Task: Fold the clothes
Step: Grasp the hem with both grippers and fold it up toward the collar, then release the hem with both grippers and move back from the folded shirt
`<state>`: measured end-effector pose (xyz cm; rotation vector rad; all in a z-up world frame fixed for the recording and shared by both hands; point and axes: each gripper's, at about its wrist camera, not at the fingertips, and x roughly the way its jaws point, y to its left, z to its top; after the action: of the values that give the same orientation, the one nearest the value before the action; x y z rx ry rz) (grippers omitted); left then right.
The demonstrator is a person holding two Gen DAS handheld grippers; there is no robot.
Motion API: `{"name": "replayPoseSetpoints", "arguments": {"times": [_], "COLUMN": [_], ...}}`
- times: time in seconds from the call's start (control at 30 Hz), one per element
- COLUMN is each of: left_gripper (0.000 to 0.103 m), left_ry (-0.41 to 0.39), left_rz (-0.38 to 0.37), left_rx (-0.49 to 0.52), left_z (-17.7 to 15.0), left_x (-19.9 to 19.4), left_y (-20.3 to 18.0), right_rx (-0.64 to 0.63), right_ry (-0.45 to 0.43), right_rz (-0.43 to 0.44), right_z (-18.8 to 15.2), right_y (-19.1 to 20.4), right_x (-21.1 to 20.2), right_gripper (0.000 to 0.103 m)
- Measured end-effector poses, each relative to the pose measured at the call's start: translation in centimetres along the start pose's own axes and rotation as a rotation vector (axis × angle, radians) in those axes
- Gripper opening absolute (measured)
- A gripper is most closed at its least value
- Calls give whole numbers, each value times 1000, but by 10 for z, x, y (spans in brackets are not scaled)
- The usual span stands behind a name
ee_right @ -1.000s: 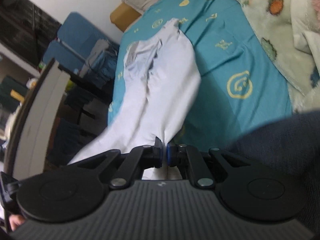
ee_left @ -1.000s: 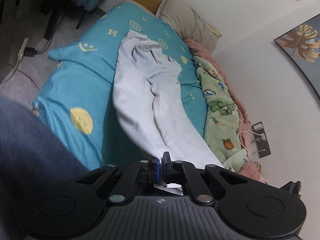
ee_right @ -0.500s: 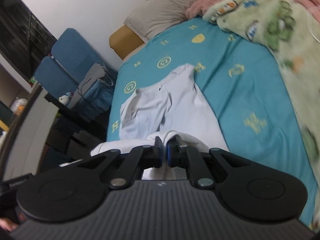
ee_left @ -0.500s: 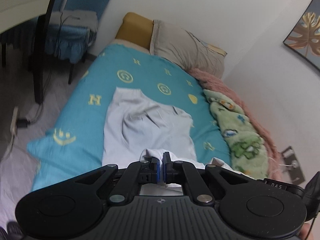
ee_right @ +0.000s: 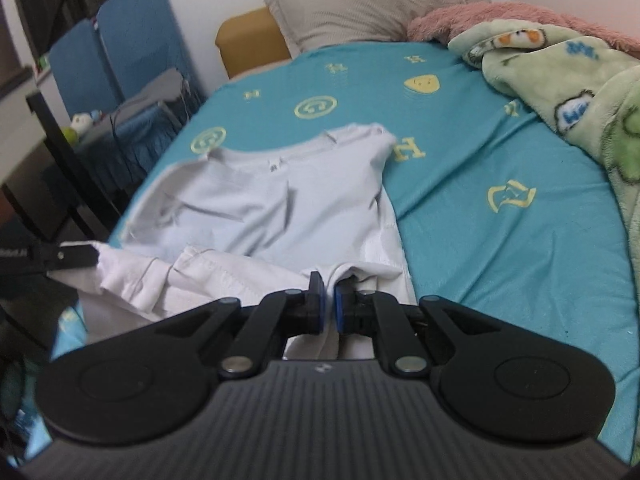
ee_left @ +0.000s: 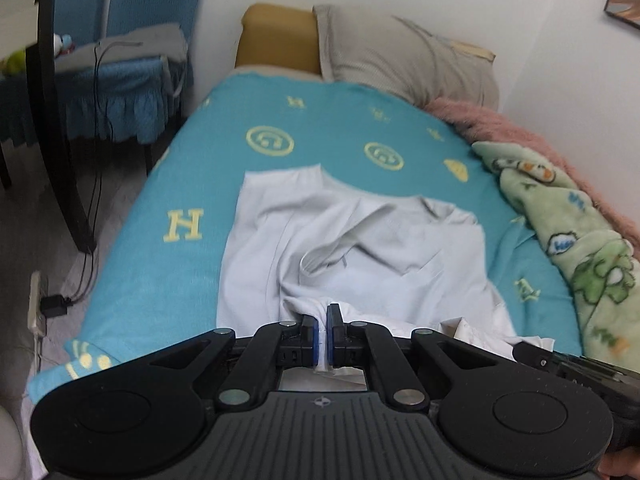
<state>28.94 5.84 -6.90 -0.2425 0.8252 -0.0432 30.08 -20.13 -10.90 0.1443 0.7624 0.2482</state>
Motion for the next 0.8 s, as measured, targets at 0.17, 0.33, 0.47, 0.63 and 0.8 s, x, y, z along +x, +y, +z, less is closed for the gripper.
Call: {"name": "replayPoseSetpoints", "arguments": {"times": [0.17,0.33,0.47,0.63,0.8], "left_gripper": [37,66,82,96,96], "left_ry": [-27,-74,-117,-186,-165], "left_rz": [36,39,26,35,39], "left_rx": [29,62,102,227,227], "left_z": [-16,-35,-58,-100,-132], "left_x": [-9,-55,-99,-142,-157], "left_y": [1,-11,-24,-50,-53], "right_rx": [-29,-66,-71,-49,61], "right_ry": [-4,-71,-89,-110,-85], "right_rz": [-12,-15,7,0,-4], "right_z": [-3,-7,-15,-37,-65], "right_y": [6,21,33,41,35], "right_x": [-5,-45,-83,-124,-138], "right_gripper": [15,79,78,78,78]}}
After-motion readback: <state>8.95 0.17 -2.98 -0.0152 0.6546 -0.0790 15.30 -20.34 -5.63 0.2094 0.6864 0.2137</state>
